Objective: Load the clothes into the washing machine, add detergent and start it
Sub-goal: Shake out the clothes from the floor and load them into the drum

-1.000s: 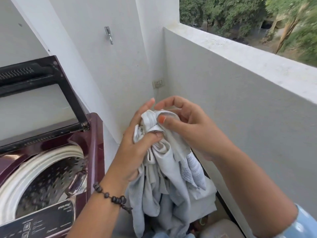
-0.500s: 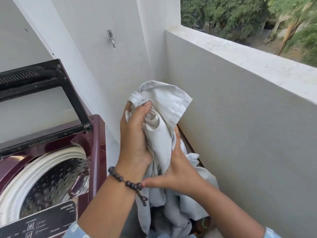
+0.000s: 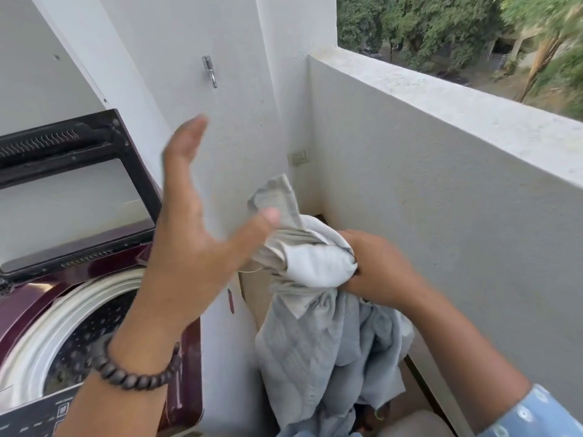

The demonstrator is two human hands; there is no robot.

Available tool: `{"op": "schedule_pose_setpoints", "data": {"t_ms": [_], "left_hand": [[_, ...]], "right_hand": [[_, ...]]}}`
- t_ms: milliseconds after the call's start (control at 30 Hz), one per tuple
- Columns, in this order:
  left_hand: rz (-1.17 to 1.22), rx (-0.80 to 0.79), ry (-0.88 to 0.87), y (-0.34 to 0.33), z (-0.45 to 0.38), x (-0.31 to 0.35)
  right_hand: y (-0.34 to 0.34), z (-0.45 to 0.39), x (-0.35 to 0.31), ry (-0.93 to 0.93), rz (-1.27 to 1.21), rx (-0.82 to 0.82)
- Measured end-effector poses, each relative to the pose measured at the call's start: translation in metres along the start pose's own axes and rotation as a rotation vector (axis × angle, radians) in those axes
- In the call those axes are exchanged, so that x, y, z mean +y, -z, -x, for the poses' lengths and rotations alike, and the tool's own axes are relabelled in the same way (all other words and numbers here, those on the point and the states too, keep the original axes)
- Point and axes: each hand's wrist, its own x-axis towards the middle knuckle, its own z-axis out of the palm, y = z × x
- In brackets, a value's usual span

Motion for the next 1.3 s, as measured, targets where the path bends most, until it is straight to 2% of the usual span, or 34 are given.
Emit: {"op": "schedule_pose_setpoints", "data": {"t_ms": [67,133,167,233,300,367,500,600,767,867,933,1033,1167,1233,1300], "left_hand": [[-0.381,-0.212,-0.126,-0.011,0.004,0.014],[-0.756,-0.488,-0.135,-0.038,0.008,0.01],[-0.882,-0.601,-0.098,-0.052,0.01,0.0],[-0.954,-0.652,0.007,-0.066,0.011,-0.023],[-0.897,-0.567,0.045,-0.066,0.008,-0.036],[-0.787,-0.466,0.001,-0.06,0.004,-0.036],[-0.46,-0.365,0.031,-0.043,-0.009,-0.03],[-0.142,-0.259,0.087,-0.034,-0.017,-0.027],[0.457,0.094,0.32,-0.047,-0.027,-0.022],[0.758,0.218,0.573,-0.065,-0.019,-0.03],[0.885,0.259,0.612,-0.075,-0.01,-0.04],[0.891,0.269,0.62,-0.085,0.009,-0.048],[0.661,0.172,0.716,-0.096,0.038,-0.059],[0.507,0.044,0.722,-0.092,0.047,-0.07],[0.457,-0.177,0.631,-0.078,0.054,-0.079]], "right_hand": [[0.003,-0.004,-0.008,0.035,0.129,-0.069],[0.005,-0.005,-0.018,0.083,0.165,-0.098],[0.005,-0.005,-0.022,0.1,0.175,-0.107],[0.003,-0.004,-0.024,0.112,0.159,-0.092],[0.003,-0.001,-0.022,0.112,0.05,-0.048],[0.001,0.003,-0.02,0.123,-0.1,-0.005],[-0.003,0.009,-0.014,0.112,-0.373,0.067],[-0.012,0.012,-0.006,0.062,-0.502,0.015],[-0.042,0.022,-0.001,-0.01,-0.912,-0.086],[-0.046,0.02,-0.01,0.031,-1.082,-0.06],[-0.044,0.018,-0.013,0.041,-1.135,-0.046],[-0.045,0.018,-0.013,0.0,-1.167,-0.006],[-0.04,0.017,0.0,-0.019,-1.122,0.194],[-0.03,0.017,0.008,-0.003,-1.04,0.235],[-0.016,0.019,0.013,0.038,-0.854,0.238]]}}
